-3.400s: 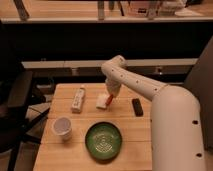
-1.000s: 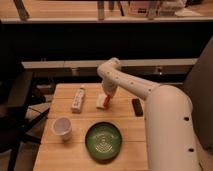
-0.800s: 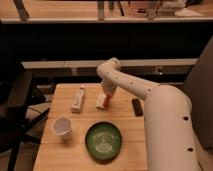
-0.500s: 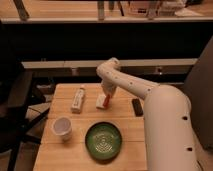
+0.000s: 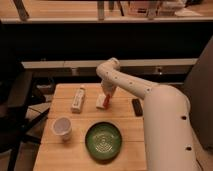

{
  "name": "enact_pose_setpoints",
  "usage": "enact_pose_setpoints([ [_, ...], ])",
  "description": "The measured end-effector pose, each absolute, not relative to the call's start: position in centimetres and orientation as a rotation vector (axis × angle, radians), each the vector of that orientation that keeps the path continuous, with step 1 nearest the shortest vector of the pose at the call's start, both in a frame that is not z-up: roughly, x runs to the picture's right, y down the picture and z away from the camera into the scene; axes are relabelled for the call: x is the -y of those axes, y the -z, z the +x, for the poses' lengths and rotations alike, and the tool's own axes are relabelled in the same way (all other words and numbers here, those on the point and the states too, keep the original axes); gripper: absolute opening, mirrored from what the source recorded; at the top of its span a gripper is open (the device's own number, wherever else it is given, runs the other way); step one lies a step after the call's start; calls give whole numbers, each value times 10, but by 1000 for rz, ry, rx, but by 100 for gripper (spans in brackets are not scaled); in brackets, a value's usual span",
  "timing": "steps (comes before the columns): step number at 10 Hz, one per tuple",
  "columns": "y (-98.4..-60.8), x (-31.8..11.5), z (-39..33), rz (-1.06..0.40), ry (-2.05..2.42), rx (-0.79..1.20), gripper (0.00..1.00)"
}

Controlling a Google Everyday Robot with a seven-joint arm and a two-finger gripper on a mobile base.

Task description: Place the pepper on the white sponge

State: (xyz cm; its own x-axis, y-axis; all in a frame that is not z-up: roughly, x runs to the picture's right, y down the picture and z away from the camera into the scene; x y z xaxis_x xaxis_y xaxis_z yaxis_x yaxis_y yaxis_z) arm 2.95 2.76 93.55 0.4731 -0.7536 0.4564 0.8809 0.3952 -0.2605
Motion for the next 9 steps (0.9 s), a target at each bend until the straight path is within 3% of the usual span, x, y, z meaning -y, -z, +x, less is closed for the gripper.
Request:
enact_pose_setpoints([
  [4, -936, -27, 28, -503, 1075, 289, 29],
  [7, -937, -26, 28, -502, 1089, 293, 46],
  [9, -938, -26, 27, -501, 1102, 296, 41],
])
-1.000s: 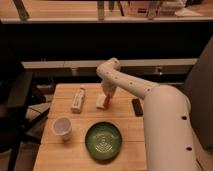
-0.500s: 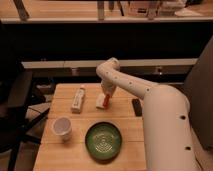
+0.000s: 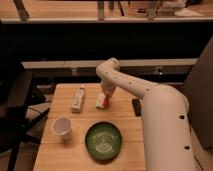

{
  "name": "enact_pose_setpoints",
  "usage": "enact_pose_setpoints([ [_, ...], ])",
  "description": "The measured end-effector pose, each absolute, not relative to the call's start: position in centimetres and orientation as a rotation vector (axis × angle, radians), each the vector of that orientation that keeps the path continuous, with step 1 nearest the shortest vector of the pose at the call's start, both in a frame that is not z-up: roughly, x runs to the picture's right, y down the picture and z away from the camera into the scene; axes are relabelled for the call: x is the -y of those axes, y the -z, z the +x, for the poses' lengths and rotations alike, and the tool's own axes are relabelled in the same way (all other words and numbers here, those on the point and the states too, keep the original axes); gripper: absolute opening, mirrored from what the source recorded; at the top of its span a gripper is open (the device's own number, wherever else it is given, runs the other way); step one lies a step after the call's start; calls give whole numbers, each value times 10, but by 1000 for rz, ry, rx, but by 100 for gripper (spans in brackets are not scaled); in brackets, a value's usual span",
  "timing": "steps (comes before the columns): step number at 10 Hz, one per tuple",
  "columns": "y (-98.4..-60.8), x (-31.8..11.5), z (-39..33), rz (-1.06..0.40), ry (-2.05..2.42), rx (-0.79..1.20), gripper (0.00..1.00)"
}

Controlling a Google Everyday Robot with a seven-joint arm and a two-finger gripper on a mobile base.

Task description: Place the pepper on the white sponge

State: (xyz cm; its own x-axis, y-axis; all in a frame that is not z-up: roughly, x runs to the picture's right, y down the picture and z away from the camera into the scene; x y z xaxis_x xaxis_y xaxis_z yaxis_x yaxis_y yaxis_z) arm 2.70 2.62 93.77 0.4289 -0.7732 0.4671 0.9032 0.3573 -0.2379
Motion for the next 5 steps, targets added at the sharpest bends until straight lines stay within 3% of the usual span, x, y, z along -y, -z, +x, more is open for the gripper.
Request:
enact_pose_setpoints([
  [2, -938, -26, 26, -500, 1113, 298, 43],
  [4, -938, -26, 25, -499, 1125, 302, 51],
  [5, -938, -26, 25, -499, 1133, 304, 49],
])
